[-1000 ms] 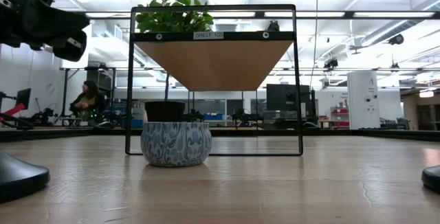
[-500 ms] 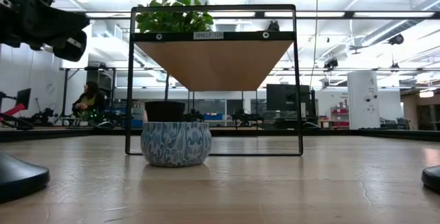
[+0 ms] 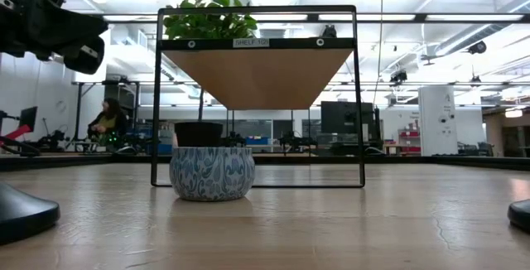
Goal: Pick & Place candle stick holders
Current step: Put the right white candle on the shelf
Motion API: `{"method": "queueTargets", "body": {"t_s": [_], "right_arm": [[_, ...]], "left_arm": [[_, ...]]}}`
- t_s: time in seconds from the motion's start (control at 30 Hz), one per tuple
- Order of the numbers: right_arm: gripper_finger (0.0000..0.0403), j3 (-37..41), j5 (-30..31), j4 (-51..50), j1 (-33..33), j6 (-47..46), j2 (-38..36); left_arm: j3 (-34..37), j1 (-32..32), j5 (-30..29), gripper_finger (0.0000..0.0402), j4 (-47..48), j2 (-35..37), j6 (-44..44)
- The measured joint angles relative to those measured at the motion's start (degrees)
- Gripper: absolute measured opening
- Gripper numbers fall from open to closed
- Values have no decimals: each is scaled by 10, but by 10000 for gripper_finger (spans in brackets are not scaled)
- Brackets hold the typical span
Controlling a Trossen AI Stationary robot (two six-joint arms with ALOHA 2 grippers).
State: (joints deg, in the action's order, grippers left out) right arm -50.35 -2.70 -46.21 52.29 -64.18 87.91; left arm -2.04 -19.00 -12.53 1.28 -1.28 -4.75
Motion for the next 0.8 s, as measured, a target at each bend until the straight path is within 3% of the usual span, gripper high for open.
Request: {"method": "queueTargets", "body": {"t_s": [0.43,0.8], "right_arm": [[12,0,3,-1,0,29,15],[9,-6,4,-24,-1,30,14]], "left_arm": [[0,0,0,0,0,0,0],[0,0,0,0,0,0,0]]}}
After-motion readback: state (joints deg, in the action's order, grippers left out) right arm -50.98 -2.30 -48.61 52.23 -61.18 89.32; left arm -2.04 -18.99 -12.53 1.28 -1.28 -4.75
